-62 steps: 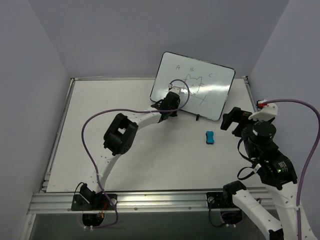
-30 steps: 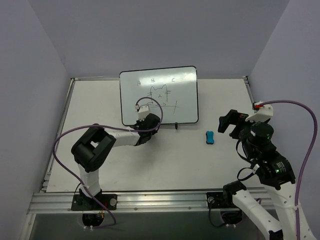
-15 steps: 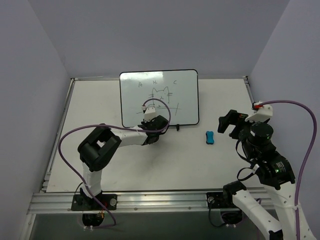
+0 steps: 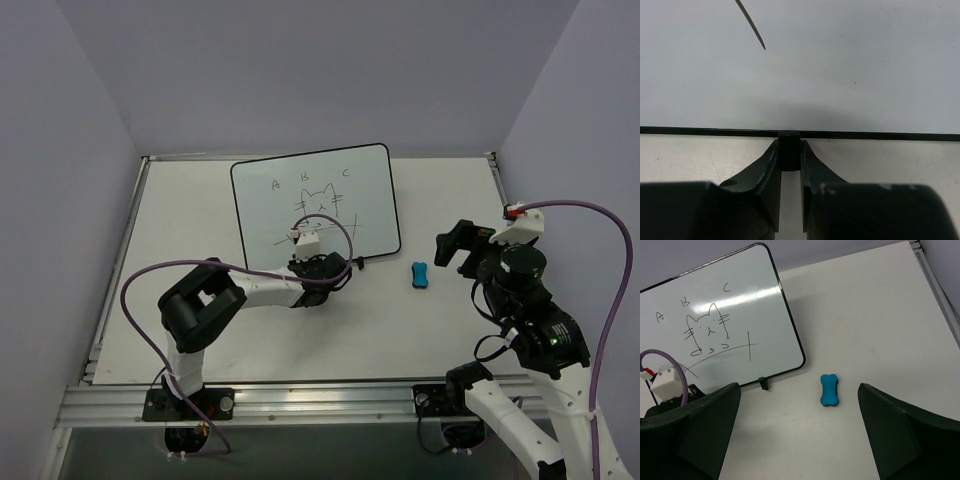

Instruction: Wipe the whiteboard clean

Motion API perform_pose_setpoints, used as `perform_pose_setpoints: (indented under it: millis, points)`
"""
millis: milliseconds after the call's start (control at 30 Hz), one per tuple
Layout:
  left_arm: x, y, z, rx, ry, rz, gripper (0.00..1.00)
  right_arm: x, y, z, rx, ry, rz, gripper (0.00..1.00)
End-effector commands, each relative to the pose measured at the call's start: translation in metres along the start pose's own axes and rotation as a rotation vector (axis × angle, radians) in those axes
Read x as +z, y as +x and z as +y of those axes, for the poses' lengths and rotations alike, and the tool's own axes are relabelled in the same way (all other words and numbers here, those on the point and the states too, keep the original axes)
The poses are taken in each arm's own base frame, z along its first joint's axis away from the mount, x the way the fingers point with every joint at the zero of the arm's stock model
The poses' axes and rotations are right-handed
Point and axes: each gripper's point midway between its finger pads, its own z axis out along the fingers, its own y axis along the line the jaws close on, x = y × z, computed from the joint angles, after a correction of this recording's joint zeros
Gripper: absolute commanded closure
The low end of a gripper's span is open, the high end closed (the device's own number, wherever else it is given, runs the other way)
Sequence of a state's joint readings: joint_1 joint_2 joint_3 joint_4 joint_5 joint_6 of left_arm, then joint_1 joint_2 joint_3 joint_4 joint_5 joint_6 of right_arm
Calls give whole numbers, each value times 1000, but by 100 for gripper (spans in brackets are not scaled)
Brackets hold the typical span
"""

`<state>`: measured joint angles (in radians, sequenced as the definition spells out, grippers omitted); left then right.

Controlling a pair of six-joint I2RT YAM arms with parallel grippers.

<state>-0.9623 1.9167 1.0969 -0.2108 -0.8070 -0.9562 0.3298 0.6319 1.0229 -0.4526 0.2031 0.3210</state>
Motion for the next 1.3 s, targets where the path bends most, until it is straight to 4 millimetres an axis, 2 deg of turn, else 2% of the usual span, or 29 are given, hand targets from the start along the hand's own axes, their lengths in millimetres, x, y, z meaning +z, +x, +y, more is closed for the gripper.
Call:
perform_pose_setpoints:
  millis: [0,67,100,133,233,300,333,400,533,633,667,733,767,800,867,900,933,967,1000,1033,1067,1100,1133,1167,1200,1233,1267]
  points:
    - [-12,29,7,34,-8,93,98,1,-4,5,18,-23,-22,0]
    - [-13,25,7,32,-9,85,97,1,-3,5,17,-24,-20,0]
    - [-14,23,8,32,-13,81,80,1,-3,5,16,-23,-17,0]
    - [-15,22,10,31,-16,79,66,0,-2,5,18,-23,-17,0]
    - [-18,19,16,15,-25,64,47,0,-3,5,21,-23,-21,0]
    - [-20,18,19,10,-32,58,40,0,-3,4,24,-20,-23,0]
    - [-22,19,21,11,-34,57,30,-1,-3,4,25,-23,-26,0]
    - [-26,18,23,14,-41,54,26,0,-2,4,27,-22,-24,0]
    - [-46,14,25,34,-52,9,6,4,2,6,26,-28,-16,0]
    - [-69,-5,31,35,-68,-35,6,5,2,6,21,-27,-13,0]
    - [-81,-13,39,83,-90,-77,6,7,3,6,20,-26,-8,0]
    - [-105,-42,38,57,-77,-141,6,7,3,6,20,-26,-8,0]
    - [-115,-53,47,105,-100,-158,6,7,2,7,21,-27,-11,0]
    - [-130,-83,43,62,-87,-210,6,7,3,6,19,-25,-12,0]
    - [-149,-119,46,100,-83,-262,6,5,1,5,23,-24,-20,0]
    - [-155,-152,48,58,-97,-299,6,5,0,5,23,-24,-25,0]
    - [-155,-170,56,86,-116,-293,6,4,0,5,22,-23,-26,0]
    - [-155,-198,59,8,-88,-305,6,4,-1,6,23,-26,-30,0]
    - [-130,-223,80,-74,-98,-251,6,4,-1,6,24,-29,-28,0]
    - [-119,-243,88,-30,-51,-234,6,4,-2,7,30,-35,-36,0]
    - [-111,-272,93,-111,10,-263,6,4,-3,8,33,-38,-40,0]
    - [-107,-294,109,-155,25,-282,6,5,-3,8,37,-41,-43,0]
    - [-89,-316,136,-121,42,-288,6,5,-2,10,41,-51,-44,0]
    - [-86,-343,138,-108,99,-361,6,6,-1,11,39,-57,-41,0]
    - [-80,-354,146,-81,125,-375,6,6,1,11,37,-57,-36,0]
    - [-67,-371,179,-79,90,-395,6,7,5,10,32,-55,-23,0]
    - [-71,-387,169,-70,221,-404,6,8,7,9,27,-50,-18,0]
